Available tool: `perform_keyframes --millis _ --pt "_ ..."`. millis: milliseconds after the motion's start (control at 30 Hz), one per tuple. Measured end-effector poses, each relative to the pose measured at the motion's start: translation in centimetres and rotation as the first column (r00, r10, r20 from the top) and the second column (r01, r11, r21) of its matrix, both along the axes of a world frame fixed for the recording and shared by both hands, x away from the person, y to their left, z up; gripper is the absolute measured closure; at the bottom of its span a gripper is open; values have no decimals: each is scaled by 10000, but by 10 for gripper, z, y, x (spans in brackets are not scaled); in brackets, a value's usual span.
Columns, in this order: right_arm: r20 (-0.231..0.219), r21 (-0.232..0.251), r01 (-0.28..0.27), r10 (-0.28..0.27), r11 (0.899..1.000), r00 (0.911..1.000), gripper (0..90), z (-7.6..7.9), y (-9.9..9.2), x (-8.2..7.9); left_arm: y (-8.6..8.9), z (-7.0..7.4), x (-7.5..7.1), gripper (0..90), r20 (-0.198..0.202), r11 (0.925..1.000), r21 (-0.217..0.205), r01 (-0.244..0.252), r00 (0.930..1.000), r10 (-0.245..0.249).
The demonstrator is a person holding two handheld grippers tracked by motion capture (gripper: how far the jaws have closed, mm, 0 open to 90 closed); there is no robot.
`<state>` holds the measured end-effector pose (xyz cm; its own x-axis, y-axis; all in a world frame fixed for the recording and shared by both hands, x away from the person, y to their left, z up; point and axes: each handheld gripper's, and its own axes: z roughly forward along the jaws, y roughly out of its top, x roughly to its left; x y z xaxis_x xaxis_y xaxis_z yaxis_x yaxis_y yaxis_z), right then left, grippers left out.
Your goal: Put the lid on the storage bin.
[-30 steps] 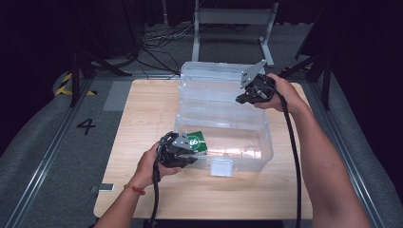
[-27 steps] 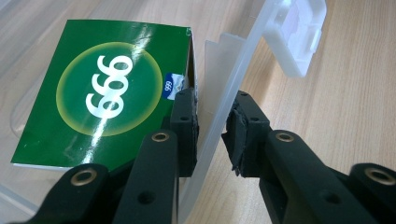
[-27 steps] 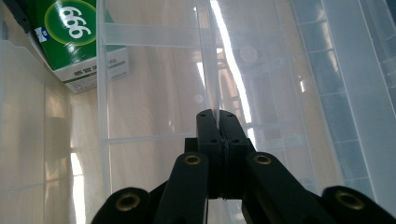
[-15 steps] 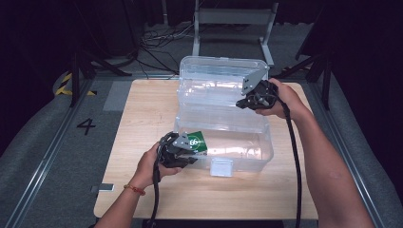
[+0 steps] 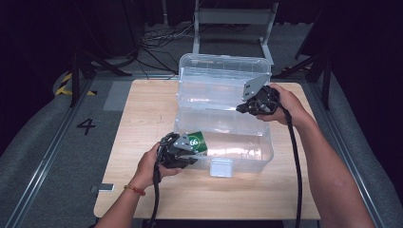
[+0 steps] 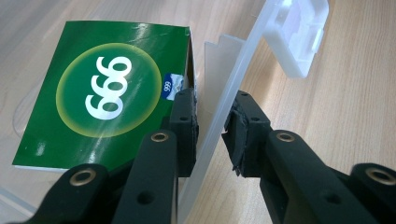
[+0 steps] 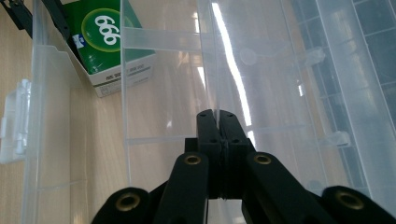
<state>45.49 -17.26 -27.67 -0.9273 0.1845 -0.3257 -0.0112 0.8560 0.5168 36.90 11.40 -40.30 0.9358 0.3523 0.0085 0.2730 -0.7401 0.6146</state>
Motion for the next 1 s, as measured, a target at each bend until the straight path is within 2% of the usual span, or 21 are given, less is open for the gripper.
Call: perform_keyframes --millis 1000 --pt "51 417 31 -33 9991 10000 897 -10 -4 -34 0 0 0 737 20 10000 -9 68 10000 -68"
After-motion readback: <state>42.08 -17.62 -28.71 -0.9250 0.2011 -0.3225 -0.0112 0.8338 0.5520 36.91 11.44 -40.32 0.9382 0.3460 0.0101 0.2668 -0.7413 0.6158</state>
